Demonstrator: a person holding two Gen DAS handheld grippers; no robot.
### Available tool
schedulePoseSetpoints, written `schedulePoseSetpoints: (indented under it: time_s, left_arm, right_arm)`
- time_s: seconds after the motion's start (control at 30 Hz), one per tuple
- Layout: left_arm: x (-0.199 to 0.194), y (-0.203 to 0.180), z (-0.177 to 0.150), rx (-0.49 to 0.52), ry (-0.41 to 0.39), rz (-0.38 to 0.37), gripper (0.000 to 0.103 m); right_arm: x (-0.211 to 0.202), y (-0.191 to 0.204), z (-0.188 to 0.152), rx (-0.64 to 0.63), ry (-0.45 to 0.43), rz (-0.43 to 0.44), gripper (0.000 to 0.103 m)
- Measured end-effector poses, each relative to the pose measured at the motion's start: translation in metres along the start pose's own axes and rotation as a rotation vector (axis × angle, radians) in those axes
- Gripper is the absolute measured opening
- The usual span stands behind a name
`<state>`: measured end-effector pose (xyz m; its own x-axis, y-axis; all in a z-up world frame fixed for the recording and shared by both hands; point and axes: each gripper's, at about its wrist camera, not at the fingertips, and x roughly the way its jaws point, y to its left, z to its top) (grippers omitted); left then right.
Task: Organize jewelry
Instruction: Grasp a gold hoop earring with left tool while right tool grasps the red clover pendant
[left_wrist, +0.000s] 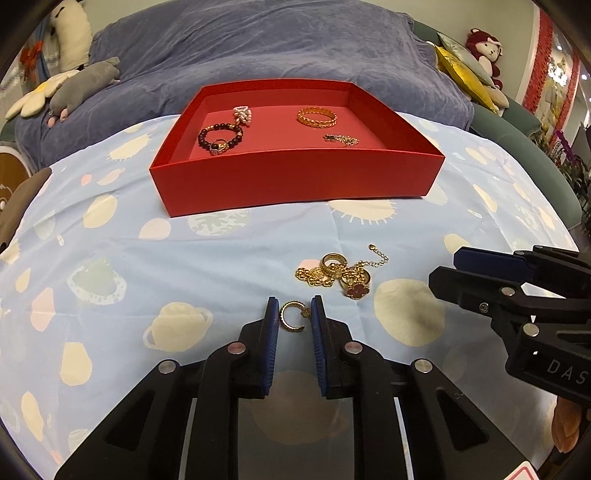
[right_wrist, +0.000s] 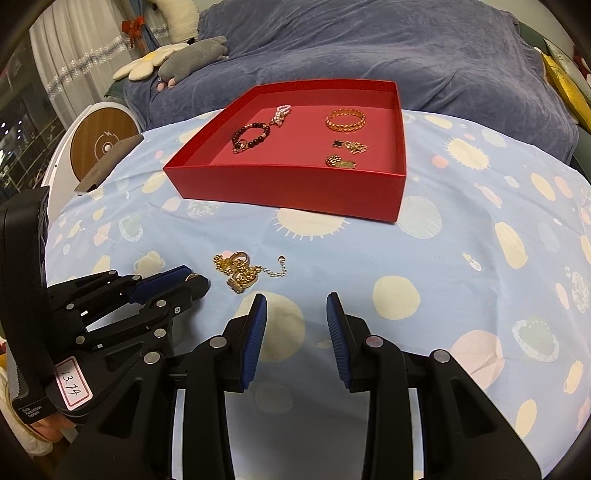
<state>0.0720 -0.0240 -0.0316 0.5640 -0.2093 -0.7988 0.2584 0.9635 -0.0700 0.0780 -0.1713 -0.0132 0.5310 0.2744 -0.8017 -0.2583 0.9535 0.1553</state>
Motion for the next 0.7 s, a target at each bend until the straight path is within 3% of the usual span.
schedulePoseSetpoints:
  time_s: [0.43, 0.7]
  left_arm:
    - [-0.016, 0.035, -0.002, -0.081, -0.007, -0.006, 0.015]
    - [-0.023, 0.044, -0.006, -0.094, -0.007, -0.015, 0.015]
  right_arm:
    - [0.026, 0.036, 0.007, -0.060, 0.038, 0.048, 0.031]
    - [0.040, 0.039, 0.008, -0.060, 0.032, -0.004, 0.029]
